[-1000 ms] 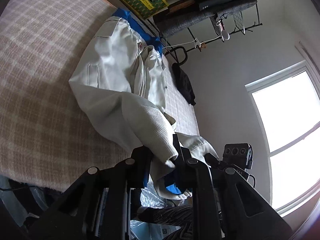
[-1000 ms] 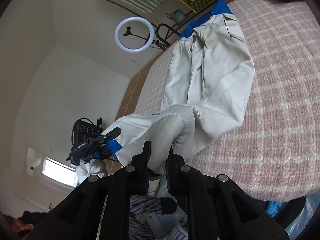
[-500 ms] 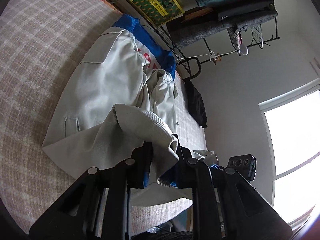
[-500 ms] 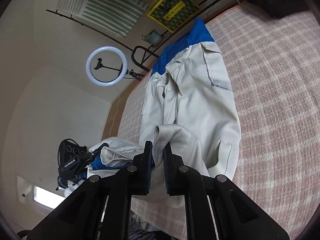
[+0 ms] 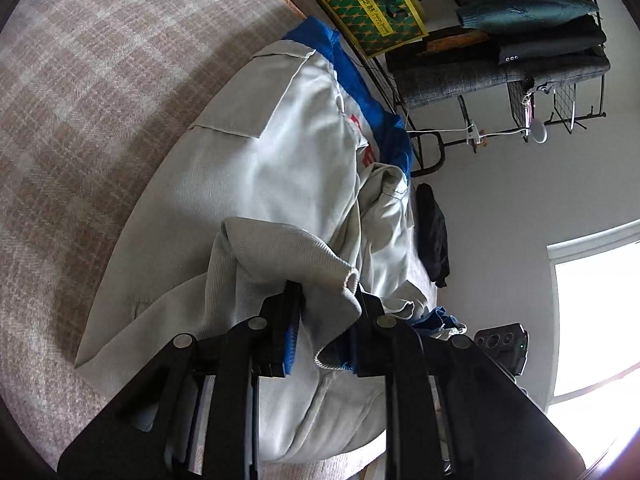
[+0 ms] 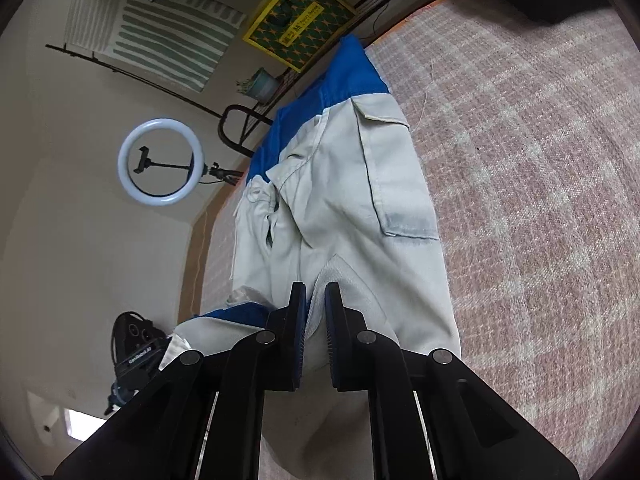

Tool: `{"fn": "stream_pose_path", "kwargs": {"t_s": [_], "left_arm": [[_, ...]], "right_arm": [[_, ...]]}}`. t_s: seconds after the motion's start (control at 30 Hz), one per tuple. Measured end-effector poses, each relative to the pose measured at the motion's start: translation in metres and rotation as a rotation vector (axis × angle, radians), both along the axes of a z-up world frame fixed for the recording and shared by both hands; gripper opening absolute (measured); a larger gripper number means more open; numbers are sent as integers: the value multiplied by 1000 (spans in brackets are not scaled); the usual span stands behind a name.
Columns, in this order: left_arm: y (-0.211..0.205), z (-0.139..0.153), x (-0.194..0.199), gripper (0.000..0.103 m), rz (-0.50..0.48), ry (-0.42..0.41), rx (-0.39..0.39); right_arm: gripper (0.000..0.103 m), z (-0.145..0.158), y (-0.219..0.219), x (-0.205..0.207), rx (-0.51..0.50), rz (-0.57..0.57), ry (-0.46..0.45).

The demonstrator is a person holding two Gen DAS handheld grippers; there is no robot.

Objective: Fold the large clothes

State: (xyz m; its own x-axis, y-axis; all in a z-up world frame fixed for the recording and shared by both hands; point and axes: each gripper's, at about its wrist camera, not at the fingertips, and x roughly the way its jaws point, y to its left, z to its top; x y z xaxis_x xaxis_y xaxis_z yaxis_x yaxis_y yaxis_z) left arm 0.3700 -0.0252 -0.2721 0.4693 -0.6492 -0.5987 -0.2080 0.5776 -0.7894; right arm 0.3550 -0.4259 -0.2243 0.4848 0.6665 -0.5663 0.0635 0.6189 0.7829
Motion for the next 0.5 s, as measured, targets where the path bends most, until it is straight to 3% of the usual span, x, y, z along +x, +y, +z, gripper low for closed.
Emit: {"fn": "stream_pose_path", "kwargs": {"t_s": [0.03, 0.13, 0.2, 0.23, 0.3, 0.37, 0.5], "left_arm": [[-1, 0, 2, 18, -2, 7, 7], [-3, 4, 7, 21, -12, 20, 25], [-1, 7, 8, 37, -14, 22, 18], [3, 11, 7, 42, 2, 6, 15], [13, 20, 3, 59, 46, -30, 24], [20, 29, 3, 59, 63, -58, 27], [32, 49, 1, 59, 51, -143, 142]], "right_arm": [[12, 1, -1, 2, 4, 6, -7], [13, 7, -6, 2, 5, 7, -14], [29, 10, -10, 0, 19, 15, -21], [44, 12, -11, -2, 14, 16, -29], [46, 16, -12, -6, -13, 21, -49], [46, 17, -11, -10, -36, 38, -56], [46, 22, -12, -19, -93, 76, -78]]}}
